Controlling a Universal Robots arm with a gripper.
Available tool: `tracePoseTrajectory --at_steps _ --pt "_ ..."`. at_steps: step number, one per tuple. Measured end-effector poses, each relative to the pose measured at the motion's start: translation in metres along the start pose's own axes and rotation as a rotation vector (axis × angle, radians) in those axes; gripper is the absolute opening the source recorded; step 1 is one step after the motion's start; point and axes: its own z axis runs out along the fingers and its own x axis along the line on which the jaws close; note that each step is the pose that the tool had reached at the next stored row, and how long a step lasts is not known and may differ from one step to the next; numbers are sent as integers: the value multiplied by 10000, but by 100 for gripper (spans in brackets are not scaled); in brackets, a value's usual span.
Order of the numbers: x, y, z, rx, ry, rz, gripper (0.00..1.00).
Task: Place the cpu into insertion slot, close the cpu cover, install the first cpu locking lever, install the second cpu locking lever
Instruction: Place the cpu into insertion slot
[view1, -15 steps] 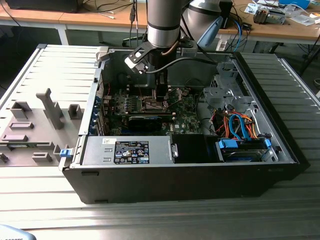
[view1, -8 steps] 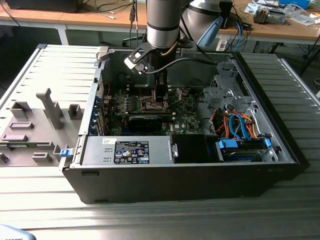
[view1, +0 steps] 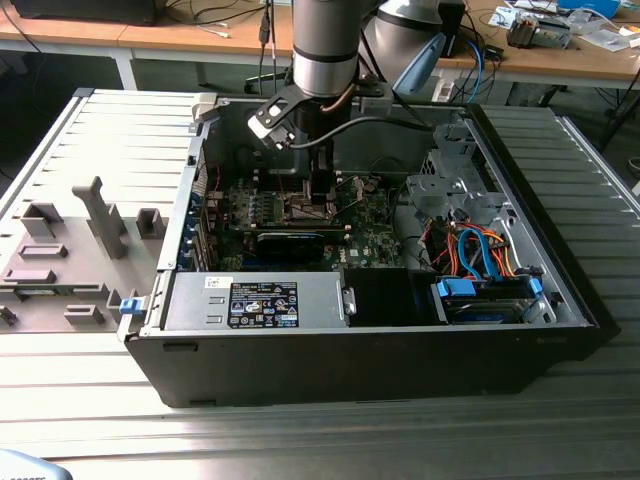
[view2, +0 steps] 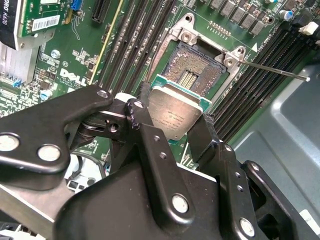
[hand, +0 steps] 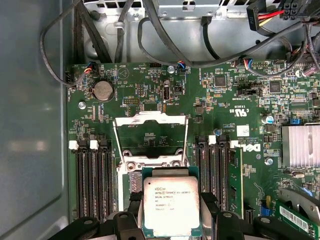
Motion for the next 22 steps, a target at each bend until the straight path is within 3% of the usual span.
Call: tracePoseTrajectory --at_steps 22 --pt "1 -21 41 1 -1 0 55"
